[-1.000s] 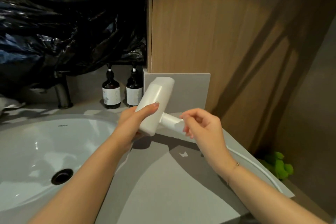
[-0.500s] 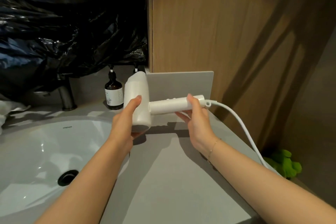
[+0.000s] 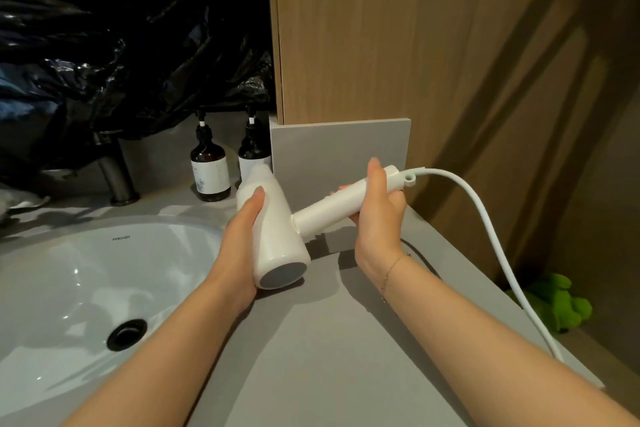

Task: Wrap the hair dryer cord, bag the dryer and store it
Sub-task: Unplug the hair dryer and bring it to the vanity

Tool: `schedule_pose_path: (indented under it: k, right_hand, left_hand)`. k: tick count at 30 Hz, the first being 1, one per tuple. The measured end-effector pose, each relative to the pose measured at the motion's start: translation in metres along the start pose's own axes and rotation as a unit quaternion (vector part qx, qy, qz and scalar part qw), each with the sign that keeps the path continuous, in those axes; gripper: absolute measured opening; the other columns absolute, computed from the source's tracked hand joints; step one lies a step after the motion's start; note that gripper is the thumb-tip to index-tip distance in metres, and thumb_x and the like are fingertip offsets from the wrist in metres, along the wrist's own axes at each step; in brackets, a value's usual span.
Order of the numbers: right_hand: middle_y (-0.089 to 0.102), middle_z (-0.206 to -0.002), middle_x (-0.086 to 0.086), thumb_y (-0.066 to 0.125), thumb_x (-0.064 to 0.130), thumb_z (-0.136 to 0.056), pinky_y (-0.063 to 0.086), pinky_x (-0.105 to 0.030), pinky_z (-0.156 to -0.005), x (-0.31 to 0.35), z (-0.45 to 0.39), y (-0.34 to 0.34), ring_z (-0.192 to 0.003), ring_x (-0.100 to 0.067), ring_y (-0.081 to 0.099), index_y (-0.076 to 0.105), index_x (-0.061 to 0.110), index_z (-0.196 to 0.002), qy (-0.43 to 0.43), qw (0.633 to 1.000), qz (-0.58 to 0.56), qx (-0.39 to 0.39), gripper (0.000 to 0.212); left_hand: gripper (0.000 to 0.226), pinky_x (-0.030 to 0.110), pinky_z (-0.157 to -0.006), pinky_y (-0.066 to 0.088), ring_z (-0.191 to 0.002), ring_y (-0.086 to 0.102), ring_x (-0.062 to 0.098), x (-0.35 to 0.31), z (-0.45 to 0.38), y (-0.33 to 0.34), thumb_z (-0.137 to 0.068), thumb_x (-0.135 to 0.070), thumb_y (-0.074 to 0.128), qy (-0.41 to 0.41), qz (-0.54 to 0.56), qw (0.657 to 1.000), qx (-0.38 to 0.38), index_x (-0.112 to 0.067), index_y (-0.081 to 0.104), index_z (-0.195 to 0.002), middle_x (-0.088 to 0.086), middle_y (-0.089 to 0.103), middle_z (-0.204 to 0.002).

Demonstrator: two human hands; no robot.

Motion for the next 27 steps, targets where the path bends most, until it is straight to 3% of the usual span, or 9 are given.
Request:
schedule_pose_path:
  k: [3, 7, 10, 14, 18, 23, 27]
  right_hand:
    - [0.063, -0.104, -0.009, 0.056, 0.036, -0.093, 0.060, -0.027, -0.062, 0.005, -0.003, -0.002, -0.088, -0.021, 0.066, 0.044, 0.023, -0.123, -0.001, 1.000, 0.026, -0.008, 0.034]
    - [0.061, -0.098, -0.008, 0.056, 0.028, -0.093, 0.058, -0.023, -0.054, 0.014, -0.005, -0.002, -0.087, -0.022, 0.066, 0.046, 0.021, -0.122, -0.013, 0.999, 0.049, 0.011, 0.031]
    - [0.060, -0.097, -0.009, 0.056, 0.027, -0.093, 0.060, -0.029, -0.063, 0.016, -0.007, -0.001, -0.089, -0.023, 0.066, 0.047, 0.019, -0.119, -0.009, 0.996, 0.079, 0.031, 0.028]
    - [0.058, -0.083, -0.007, 0.054, 0.029, -0.093, 0.057, -0.037, -0.074, 0.010, -0.005, -0.004, -0.072, -0.018, 0.061, 0.048, 0.025, -0.095, 0.038, 0.990, 0.119, 0.068, 0.008]
    - [0.059, -0.097, -0.009, 0.055, 0.036, -0.092, 0.058, -0.040, -0.081, 0.010, -0.006, -0.005, -0.086, -0.022, 0.063, 0.045, 0.026, -0.110, 0.026, 0.987, 0.143, 0.064, 0.023]
    - [0.056, -0.096, 0.000, 0.045, 0.049, -0.096, 0.056, -0.022, -0.051, 0.043, -0.011, -0.007, -0.083, -0.018, 0.062, 0.041, 0.027, -0.119, -0.044, 0.978, 0.197, 0.053, 0.031]
    - [0.053, -0.087, 0.002, 0.045, 0.038, -0.099, 0.052, -0.018, -0.048, 0.048, -0.011, -0.011, -0.077, -0.016, 0.059, 0.043, 0.025, -0.113, -0.044, 0.979, 0.189, 0.060, 0.019]
  left_hand:
    - [0.065, 0.041, -0.069, 0.058, -0.084, 0.071, 0.031, 0.002, -0.003, -0.002, -0.078, -0.068, 0.061, 0.015, -0.030, 0.999, -0.018, -0.027, 0.050, -0.127, 0.013, 0.069, -0.113]
    - [0.063, 0.037, -0.068, 0.056, -0.083, 0.069, 0.027, -0.001, -0.004, -0.002, -0.082, -0.068, 0.057, 0.030, -0.060, 0.998, -0.016, -0.027, 0.049, -0.129, 0.012, 0.069, -0.114]
    - [0.059, 0.036, -0.068, 0.055, -0.084, 0.070, 0.026, -0.003, -0.001, 0.001, -0.084, -0.066, 0.055, 0.046, -0.081, 0.996, 0.004, -0.027, 0.051, -0.128, 0.011, 0.070, -0.112]
    - [0.045, 0.036, -0.064, 0.056, -0.087, 0.072, 0.024, -0.006, 0.004, 0.013, -0.085, -0.063, 0.055, 0.084, -0.180, 0.979, 0.051, -0.041, 0.051, -0.123, 0.005, 0.070, -0.108]
    - [0.043, 0.034, -0.062, 0.055, -0.086, 0.071, 0.025, -0.006, 0.006, 0.015, -0.086, -0.062, 0.053, 0.085, -0.180, 0.979, 0.049, -0.040, 0.049, -0.124, 0.005, 0.069, -0.106]
    - [0.046, 0.031, -0.056, 0.054, -0.078, 0.071, 0.023, -0.011, 0.009, 0.019, -0.088, -0.059, 0.052, 0.084, -0.174, 0.979, 0.063, -0.035, 0.051, -0.126, 0.007, 0.069, -0.101]
    - [0.040, 0.031, -0.058, 0.053, -0.079, 0.070, 0.024, -0.013, 0.011, 0.022, -0.089, -0.057, 0.051, 0.088, -0.187, 0.975, 0.075, -0.036, 0.051, -0.124, 0.006, 0.069, -0.101]
Point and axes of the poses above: each hand's wrist, its own z-axis away from the middle knuckle, its own y-axis out of the palm, x = y × z, the point moved 8 cm from there along -z, towards the middle knuckle
